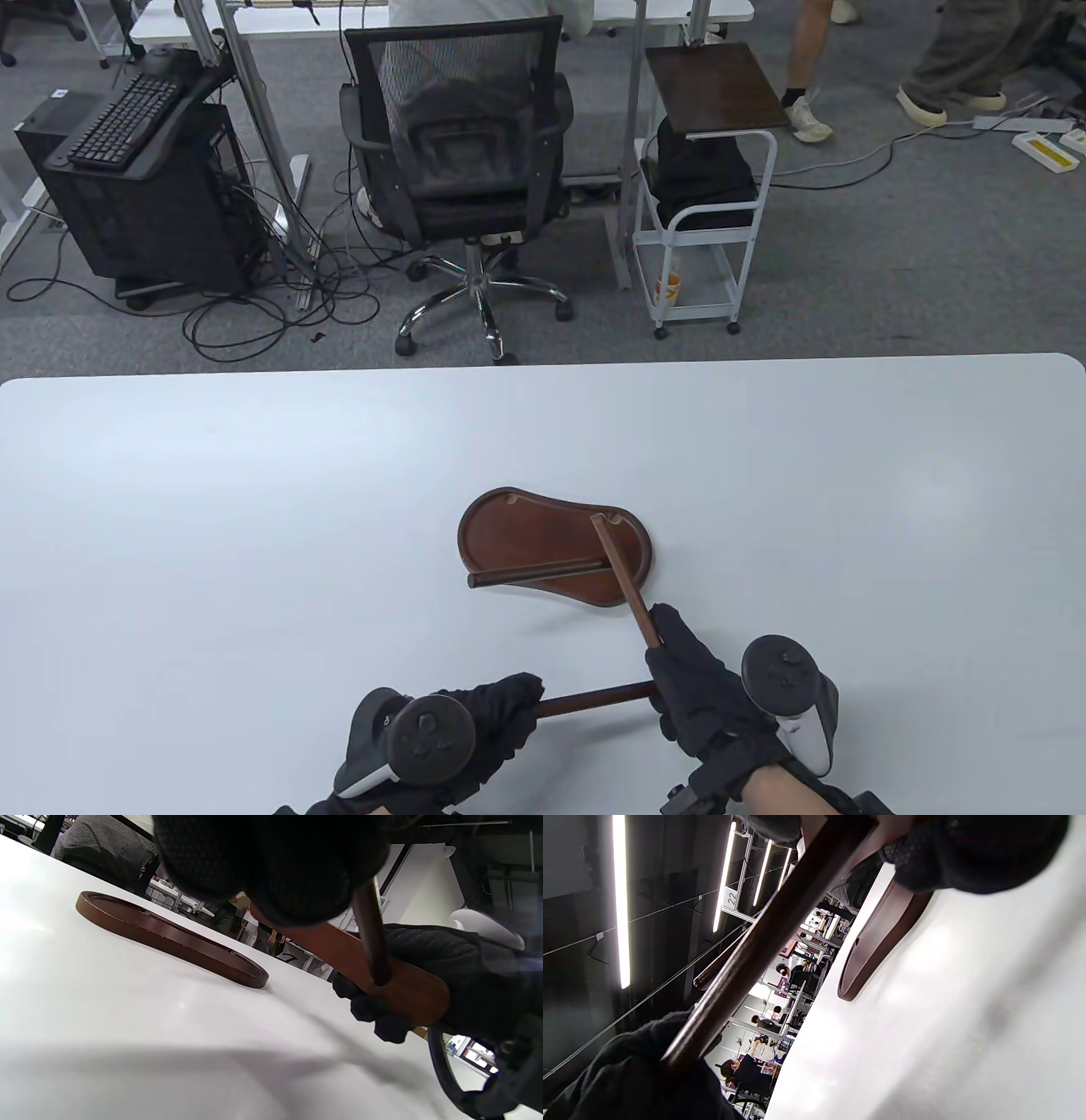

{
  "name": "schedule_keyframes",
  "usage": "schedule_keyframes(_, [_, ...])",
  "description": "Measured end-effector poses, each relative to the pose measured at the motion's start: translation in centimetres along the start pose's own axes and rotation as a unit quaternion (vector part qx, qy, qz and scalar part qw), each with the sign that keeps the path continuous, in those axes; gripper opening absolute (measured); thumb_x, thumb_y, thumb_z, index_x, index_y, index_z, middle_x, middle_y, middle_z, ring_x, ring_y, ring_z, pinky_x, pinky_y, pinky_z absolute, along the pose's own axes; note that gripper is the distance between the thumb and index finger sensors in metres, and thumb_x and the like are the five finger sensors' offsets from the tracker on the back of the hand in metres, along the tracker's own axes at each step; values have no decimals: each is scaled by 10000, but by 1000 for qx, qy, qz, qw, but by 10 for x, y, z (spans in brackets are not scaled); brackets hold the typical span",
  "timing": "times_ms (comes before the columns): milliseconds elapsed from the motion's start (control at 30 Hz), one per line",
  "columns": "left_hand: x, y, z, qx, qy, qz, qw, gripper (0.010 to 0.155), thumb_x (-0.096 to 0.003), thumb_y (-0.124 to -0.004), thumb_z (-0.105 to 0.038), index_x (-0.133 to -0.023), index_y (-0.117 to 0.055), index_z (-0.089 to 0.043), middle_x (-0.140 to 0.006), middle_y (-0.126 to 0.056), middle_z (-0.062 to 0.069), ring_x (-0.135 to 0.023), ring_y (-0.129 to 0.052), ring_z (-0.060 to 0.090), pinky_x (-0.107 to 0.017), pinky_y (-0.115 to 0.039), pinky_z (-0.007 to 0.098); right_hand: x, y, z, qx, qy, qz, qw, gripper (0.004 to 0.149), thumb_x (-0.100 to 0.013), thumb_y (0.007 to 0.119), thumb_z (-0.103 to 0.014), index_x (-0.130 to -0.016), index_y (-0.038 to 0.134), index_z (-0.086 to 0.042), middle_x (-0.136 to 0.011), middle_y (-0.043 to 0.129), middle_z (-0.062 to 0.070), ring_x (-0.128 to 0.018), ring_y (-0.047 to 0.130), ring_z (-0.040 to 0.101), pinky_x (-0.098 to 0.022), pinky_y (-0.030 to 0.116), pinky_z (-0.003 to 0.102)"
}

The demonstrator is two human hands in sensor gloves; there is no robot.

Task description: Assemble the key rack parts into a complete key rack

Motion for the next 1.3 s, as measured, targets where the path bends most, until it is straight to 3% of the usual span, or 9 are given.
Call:
schedule_keyframes(567, [-2, -8, -16, -13, -18, 4, 1000, 523, -565, -589, -434, -1000, -633, -146, -644, -930, -85, -510, -1005, 50, -486, -878, 347, 3, 2, -8, 88, -22, 22, 996, 611, -622, 568, -341, -1129, 371, -62, -924, 618, 335, -540, 837, 444, -274, 860, 486])
schedule_keyframes(1300, [-4, -10, -11, 15, -4, 11, 1000, 527, -563, -577, -448, -1006, -618, -166, -644, -916, -105, -526, -998, 37, -502, -875, 340, 4, 4, -10, 97, -19, 21, 995, 644, -617, 600, -341, -1133, 342, -54, -934, 597, 341, -548, 827, 444, -282, 853, 482])
Point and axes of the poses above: the tracker on the back of each hand, its own z axis roughly to the little-finger side, its own x axis roughly from the fingertips to the wrist, y = z × x, the point moved 3 cm from there along -x, roughly from the wrist to the fingertips
